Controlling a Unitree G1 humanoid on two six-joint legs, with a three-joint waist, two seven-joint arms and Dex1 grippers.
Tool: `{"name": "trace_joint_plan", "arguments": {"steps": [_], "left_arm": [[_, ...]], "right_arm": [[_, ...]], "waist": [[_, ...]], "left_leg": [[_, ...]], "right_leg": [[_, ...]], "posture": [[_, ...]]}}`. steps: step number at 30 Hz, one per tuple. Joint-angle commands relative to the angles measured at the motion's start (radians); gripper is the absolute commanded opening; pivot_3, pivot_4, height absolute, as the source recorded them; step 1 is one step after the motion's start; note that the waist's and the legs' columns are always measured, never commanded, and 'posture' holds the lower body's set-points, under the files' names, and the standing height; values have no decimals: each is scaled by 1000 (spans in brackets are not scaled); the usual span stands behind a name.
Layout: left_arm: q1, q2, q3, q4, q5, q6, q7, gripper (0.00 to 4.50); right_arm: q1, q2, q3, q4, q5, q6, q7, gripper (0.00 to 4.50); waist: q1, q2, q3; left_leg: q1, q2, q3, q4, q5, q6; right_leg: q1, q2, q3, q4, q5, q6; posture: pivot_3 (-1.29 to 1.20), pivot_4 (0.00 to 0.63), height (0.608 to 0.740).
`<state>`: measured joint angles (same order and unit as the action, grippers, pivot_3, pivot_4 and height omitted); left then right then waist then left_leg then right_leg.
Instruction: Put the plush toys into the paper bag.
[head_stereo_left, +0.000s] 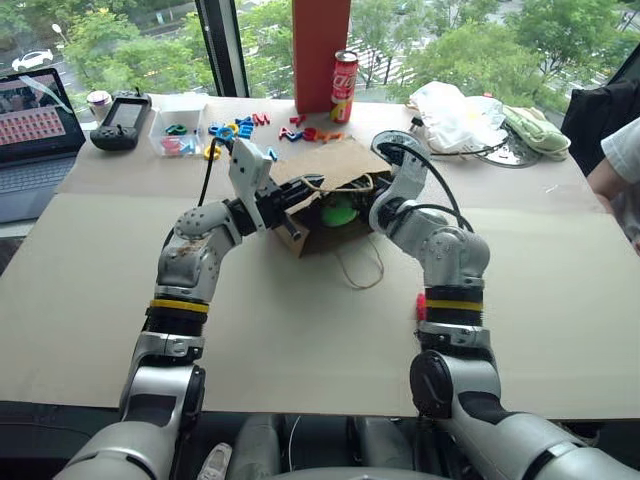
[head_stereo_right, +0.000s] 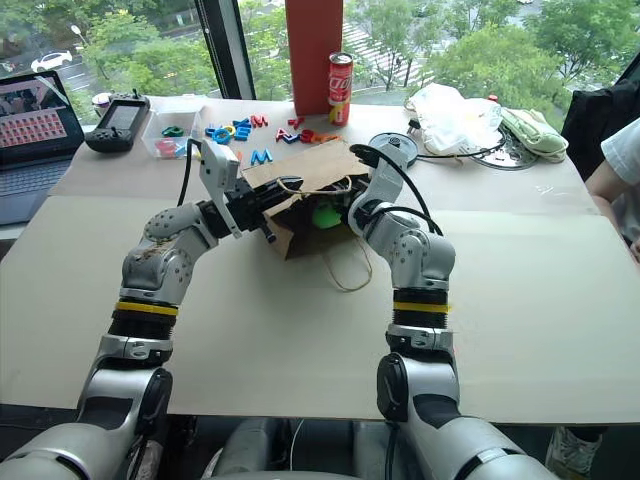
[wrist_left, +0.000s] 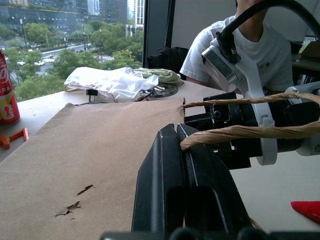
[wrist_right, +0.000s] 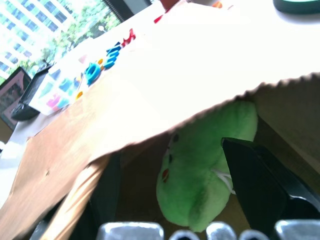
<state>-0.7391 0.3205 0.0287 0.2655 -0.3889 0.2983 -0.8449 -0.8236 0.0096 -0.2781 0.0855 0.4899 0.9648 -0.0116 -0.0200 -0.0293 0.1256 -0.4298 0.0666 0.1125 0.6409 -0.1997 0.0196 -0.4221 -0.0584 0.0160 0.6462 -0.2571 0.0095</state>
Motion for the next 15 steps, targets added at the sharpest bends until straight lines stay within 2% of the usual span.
{"name": "trace_joint_plan", "arguments": {"steps": [1,3,7,12,15], "left_arm": [[-42,10,33,10,-6,-29,4,0],[-37,9,31,10,-6,-30,3,0],[-20,6,26,9,-2,-34,-1,0],[-23,-1,26,18,-1,-37,2,0],[-23,-2,22,19,-3,-35,-2,0]], "right_arm": [[66,-129,53,-232,60,149,83,3470],[124,-215,82,-330,98,226,140,3470],[227,-353,41,-483,175,342,212,3470],[411,-665,74,-682,226,456,347,3470],[528,-757,62,-770,246,495,380,3470]], "waist": [[6,0,0],[10,0,0],[7,0,0],[8,0,0],[8,0,0]], "left_leg": [[0,0,0,0,0,0],[0,-1,0,0,0,1],[-1,-1,0,0,-1,1],[0,-1,0,0,-1,1],[0,-1,-2,0,-1,1]], "right_leg": [[0,0,0,0,0,0],[1,-1,-1,-1,0,0],[1,-1,0,-4,0,0],[1,0,0,-7,0,0],[2,0,1,-8,0,0]], "posture": [[0,150,740],[0,150,740],[0,150,740],[0,150,740],[0,150,740]]}}
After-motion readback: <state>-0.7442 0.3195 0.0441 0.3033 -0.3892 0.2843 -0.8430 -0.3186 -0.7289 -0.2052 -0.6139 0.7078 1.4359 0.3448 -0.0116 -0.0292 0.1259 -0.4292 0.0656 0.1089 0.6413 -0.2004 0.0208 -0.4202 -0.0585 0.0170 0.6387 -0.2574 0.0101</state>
